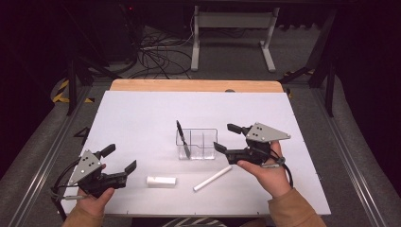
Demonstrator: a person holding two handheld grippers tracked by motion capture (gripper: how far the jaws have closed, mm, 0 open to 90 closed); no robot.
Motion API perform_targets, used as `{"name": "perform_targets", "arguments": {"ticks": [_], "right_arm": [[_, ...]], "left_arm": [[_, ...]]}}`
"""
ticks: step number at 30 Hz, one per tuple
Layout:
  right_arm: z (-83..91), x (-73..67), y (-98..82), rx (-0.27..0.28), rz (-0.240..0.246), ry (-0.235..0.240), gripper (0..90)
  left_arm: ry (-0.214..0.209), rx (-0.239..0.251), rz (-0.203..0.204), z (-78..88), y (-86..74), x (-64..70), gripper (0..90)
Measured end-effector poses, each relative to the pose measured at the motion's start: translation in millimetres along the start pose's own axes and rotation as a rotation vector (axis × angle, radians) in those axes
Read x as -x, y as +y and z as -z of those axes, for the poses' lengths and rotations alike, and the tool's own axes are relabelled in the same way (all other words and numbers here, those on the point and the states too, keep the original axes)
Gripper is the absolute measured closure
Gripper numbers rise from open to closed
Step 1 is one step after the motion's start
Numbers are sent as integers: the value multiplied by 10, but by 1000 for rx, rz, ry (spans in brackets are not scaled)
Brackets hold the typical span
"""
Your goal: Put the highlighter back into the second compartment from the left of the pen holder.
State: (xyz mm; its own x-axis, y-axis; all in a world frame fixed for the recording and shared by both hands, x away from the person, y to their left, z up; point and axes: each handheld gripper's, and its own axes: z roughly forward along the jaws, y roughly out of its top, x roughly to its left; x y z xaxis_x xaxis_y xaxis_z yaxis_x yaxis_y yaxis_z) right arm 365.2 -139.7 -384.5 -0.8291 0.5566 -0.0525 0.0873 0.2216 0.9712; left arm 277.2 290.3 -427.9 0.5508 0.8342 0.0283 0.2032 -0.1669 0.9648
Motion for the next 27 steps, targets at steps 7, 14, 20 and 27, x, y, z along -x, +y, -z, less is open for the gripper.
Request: {"name": "perform_targets", "arguments": {"ticks": [7,14,20,27], "right_arm": [[217,54,-217,13,-14,-54,201],[358,143,-437,-15,-19,-100,202],[450,208,-567,-15,-33,-125,198],[513,306,-674,-23,-49,-145,195]], "left_arm": [[-58,-17,-42,-84,150,182,104],[-119,-45,-66,-241,320,366,104],[-167,-75,-109,-418,465,541,104],[-209,-118,-134,-619,573,689,104]]}}
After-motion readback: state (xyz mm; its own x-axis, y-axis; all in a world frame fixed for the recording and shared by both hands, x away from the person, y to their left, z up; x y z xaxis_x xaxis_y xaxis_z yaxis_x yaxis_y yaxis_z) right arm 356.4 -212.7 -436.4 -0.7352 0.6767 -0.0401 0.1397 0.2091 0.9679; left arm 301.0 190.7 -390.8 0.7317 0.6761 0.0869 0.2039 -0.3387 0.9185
